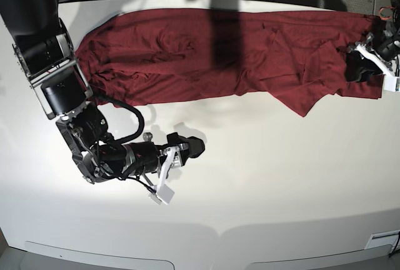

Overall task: Fold the T-shirt properly
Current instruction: 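Grasp the strip's end with the left gripper and straighten it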

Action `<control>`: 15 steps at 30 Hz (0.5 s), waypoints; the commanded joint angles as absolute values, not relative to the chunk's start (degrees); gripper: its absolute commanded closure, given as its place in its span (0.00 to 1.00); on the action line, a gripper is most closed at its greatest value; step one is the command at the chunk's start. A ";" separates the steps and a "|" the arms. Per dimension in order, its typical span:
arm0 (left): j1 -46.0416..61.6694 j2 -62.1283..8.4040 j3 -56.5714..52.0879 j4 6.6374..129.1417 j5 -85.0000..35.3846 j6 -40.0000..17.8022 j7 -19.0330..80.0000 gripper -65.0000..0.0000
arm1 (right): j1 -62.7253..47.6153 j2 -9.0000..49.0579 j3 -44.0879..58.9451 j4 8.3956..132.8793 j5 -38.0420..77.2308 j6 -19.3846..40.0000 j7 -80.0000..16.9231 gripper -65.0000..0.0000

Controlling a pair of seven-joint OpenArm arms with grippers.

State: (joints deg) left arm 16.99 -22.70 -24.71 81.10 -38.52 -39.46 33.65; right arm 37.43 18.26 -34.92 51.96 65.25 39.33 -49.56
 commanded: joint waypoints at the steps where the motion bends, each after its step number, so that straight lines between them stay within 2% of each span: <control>1: 16.86 -23.66 -25.04 82.70 -39.46 -40.00 32.49 0.75 | 39.31 18.57 -34.41 52.82 66.85 40.00 -48.45 0.52; 12: 17.17 -23.66 -25.04 85.38 -39.22 -40.00 32.32 0.75 | 39.31 18.57 -34.41 52.82 66.85 40.00 -48.47 0.52; 15: 17.15 -23.68 -25.04 85.38 -35.70 -40.00 29.71 0.75 | 39.31 18.57 -34.41 52.82 66.85 40.00 -48.47 0.52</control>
